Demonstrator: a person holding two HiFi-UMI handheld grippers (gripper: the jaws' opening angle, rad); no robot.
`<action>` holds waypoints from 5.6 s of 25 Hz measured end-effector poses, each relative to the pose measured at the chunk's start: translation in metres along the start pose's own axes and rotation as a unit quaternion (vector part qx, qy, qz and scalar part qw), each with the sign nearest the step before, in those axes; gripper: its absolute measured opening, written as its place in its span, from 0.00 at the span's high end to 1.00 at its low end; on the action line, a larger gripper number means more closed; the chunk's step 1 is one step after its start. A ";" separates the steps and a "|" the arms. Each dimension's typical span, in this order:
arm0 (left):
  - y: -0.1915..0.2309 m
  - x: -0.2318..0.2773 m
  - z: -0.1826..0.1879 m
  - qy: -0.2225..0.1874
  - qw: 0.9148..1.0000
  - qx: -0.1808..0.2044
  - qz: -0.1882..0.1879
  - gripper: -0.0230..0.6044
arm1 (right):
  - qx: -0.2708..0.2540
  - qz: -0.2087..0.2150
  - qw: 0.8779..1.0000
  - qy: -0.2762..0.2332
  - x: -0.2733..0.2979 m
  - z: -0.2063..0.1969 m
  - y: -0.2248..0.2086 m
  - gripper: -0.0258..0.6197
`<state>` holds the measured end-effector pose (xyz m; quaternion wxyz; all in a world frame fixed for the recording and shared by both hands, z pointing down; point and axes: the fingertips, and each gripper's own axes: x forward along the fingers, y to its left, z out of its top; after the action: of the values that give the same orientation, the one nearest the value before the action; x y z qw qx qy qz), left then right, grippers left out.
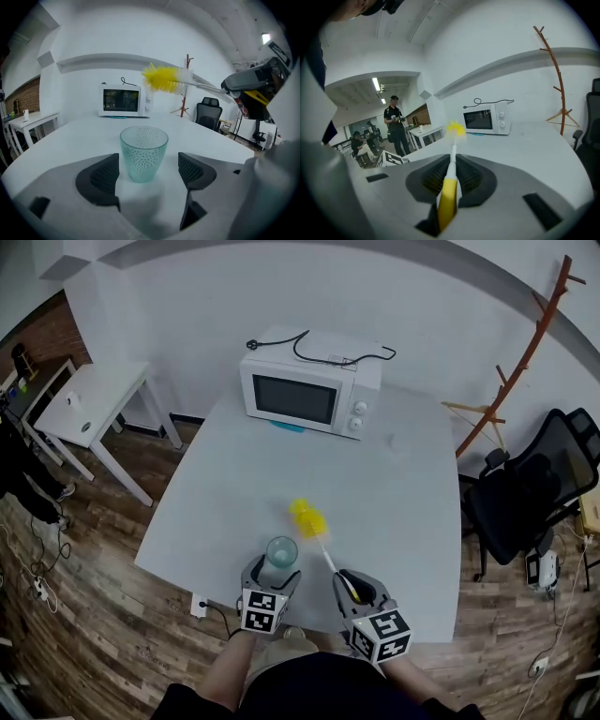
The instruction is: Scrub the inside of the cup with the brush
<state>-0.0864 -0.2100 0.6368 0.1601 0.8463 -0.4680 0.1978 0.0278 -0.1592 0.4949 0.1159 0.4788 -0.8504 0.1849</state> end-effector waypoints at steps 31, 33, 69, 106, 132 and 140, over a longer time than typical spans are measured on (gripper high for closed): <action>0.047 0.012 0.039 -0.005 0.980 0.192 0.043 0.36 | -0.160 0.104 0.977 0.089 0.005 -0.012 0.040 0.88; 0.054 0.006 0.044 -0.007 0.975 0.215 0.055 0.36 | -0.189 0.119 0.970 0.100 0.005 -0.011 0.045 0.88; 0.016 -0.027 0.041 0.013 0.919 0.385 0.082 0.36 | -0.514 0.161 0.805 0.248 0.035 -0.013 0.066 0.88; 0.020 -0.029 0.043 0.024 0.917 0.388 0.090 0.36 | -0.468 0.192 0.821 0.265 0.046 -0.015 0.062 0.88; 0.025 -0.028 0.047 0.003 0.929 0.351 0.116 0.36 | 0.107 0.200 0.906 0.357 0.024 -0.014 0.054 0.88; 0.039 -0.009 0.020 0.013 0.973 0.211 0.091 0.36 | 0.136 0.203 0.917 0.316 0.001 -0.014 0.041 0.88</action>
<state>-0.1205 -0.2323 0.6178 -0.0350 0.8123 -0.4884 0.3169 -0.0079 -0.1346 0.5000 0.2719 0.2233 -0.8151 0.4603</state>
